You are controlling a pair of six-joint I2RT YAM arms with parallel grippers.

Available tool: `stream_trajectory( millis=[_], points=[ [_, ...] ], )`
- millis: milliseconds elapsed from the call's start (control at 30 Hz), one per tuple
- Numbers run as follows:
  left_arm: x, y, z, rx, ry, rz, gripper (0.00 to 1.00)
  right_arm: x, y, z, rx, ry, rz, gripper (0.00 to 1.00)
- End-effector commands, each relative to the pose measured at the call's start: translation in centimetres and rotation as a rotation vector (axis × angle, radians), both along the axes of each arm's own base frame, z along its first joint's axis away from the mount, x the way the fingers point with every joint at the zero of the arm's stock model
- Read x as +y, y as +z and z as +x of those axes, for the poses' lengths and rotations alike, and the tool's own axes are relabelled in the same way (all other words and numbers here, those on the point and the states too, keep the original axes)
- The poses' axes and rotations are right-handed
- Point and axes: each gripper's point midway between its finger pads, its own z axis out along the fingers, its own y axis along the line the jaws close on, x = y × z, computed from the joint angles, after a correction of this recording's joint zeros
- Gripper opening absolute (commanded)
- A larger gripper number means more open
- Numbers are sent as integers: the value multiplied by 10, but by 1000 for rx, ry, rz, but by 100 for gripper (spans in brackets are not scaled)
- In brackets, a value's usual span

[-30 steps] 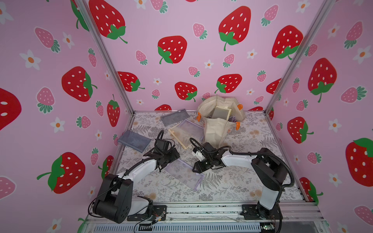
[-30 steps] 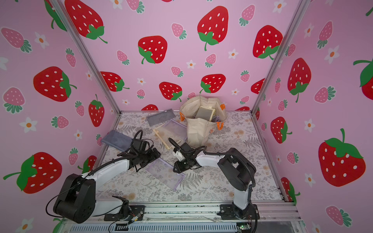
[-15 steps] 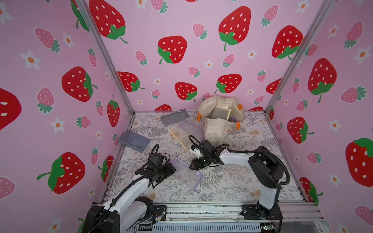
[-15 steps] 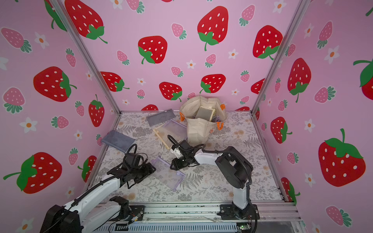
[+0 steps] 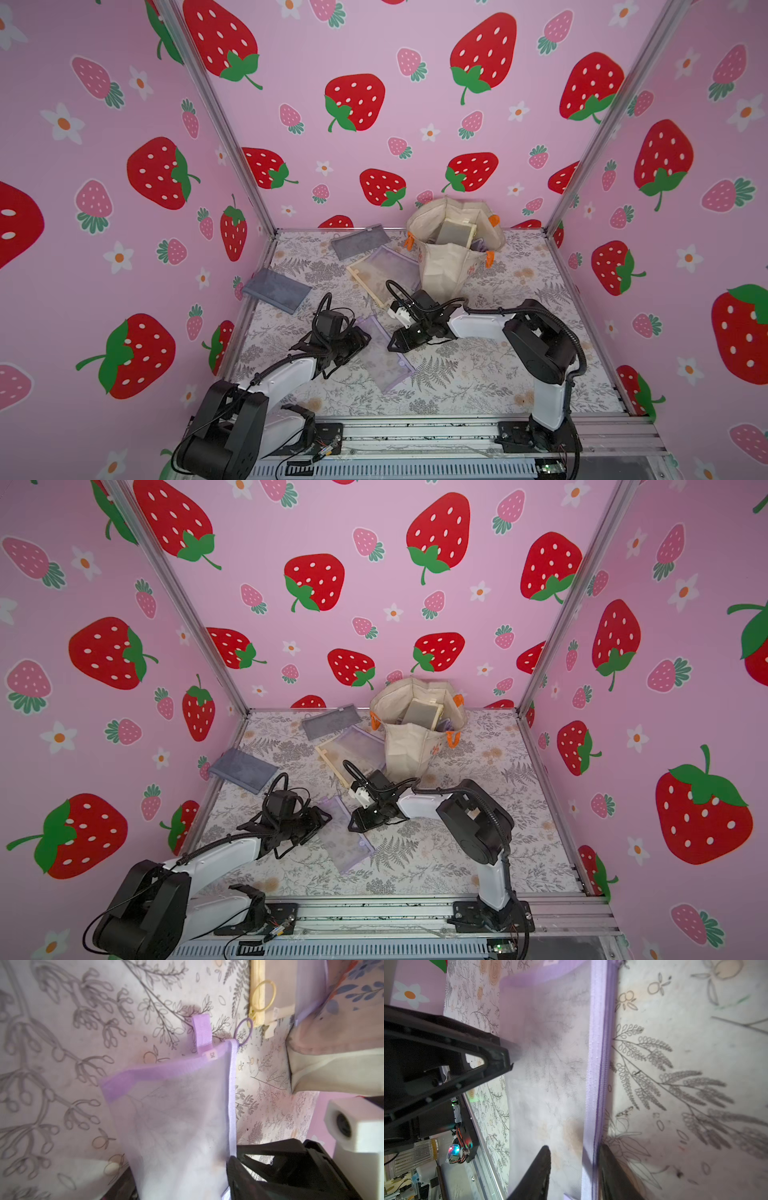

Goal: Put the pencil pouch into the canvas bag
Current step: Pick up the pencil pouch from the center of the board.

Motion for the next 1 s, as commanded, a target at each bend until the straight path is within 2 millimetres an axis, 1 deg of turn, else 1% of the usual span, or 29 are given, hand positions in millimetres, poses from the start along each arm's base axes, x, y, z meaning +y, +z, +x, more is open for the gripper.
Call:
stream_trajectory(
  millis=[0,33,200,300,333,400,467,600,700,833,967],
  points=[
    [8,-23,-14,69,23,56,57,3,-6,-9,32,10,6,41],
    [7,-21,-11,60,21,56,53,4,-6,-9,32,8,11,41],
    [5,-17,-7,38,17,51,27,6,1,-7,18,11,24,41],
    [2,-9,-7,16,8,35,8,6,7,-8,10,14,39,40],
    [2,-4,-6,0,7,29,0,6,12,-8,4,15,49,41],
    [0,9,-4,-41,-4,16,0,5,24,-8,-8,15,70,42],
    [-3,30,-1,-107,-28,-1,0,2,41,-7,-22,5,100,50],
    [-14,88,3,-277,-124,-36,0,-10,85,2,-33,-47,192,69],
    [-21,131,2,-390,-203,-48,0,-22,123,12,-60,-86,268,77],
    [-33,187,-4,-544,-310,-85,0,-41,172,23,-100,-122,365,80],
    [-45,233,-13,-668,-403,-137,0,-54,207,27,-133,-123,454,80]
  ],
)
